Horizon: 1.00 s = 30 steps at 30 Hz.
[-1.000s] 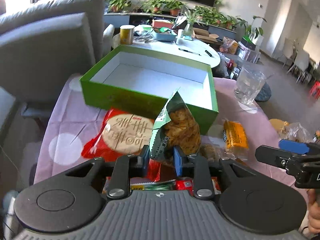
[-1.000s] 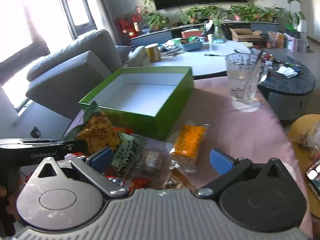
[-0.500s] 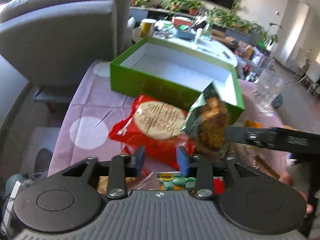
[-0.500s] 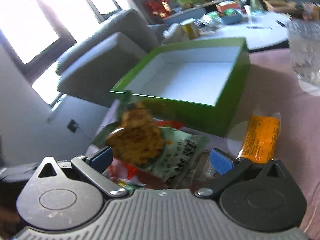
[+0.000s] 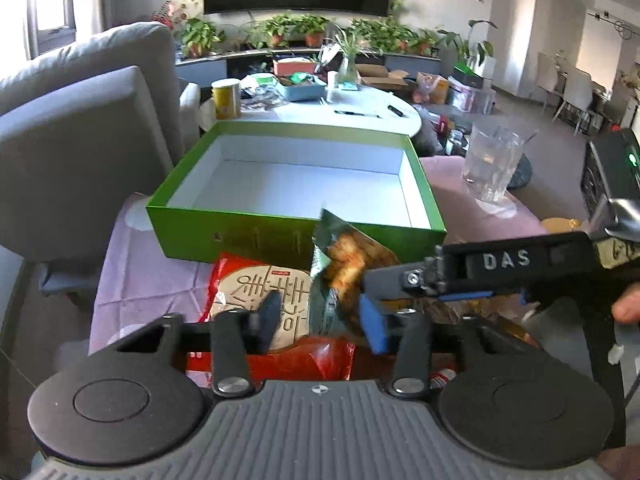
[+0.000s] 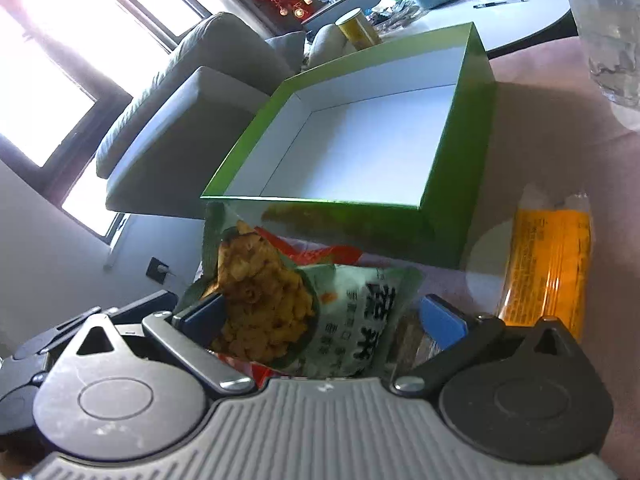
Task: Organize snacks
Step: 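Carry the chip bag into the green box and open the right tool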
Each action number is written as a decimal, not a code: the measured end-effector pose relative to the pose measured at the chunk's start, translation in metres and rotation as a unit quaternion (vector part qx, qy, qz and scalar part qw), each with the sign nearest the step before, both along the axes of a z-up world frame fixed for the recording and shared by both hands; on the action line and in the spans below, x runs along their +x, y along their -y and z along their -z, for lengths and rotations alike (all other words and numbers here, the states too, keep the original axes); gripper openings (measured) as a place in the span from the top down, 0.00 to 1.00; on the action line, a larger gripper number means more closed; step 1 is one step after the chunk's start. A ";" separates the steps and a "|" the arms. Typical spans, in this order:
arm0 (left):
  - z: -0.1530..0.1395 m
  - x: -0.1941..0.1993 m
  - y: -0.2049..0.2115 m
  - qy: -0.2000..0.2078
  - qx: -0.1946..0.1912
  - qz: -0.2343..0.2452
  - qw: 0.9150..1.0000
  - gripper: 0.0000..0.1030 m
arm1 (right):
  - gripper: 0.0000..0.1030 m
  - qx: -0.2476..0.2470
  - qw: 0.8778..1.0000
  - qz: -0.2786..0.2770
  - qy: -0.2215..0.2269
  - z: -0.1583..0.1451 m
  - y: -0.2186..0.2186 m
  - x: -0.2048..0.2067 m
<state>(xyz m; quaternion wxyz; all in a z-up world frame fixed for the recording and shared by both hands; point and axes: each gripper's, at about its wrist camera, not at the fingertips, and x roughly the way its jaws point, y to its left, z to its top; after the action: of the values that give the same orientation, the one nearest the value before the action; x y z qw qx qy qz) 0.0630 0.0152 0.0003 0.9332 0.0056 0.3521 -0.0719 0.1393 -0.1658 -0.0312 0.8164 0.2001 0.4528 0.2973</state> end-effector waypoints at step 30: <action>-0.051 -0.003 0.012 0.088 0.001 0.030 0.996 0.54 | 0.21 -0.014 0.990 -0.013 0.141 -0.068 -0.013 -0.008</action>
<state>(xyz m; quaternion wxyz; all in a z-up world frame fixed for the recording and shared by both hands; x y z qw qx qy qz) 0.0604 0.0033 0.0509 0.9580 0.0235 0.2682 -0.0985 0.1317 -0.1527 0.0368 0.8710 0.1386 0.3398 0.3266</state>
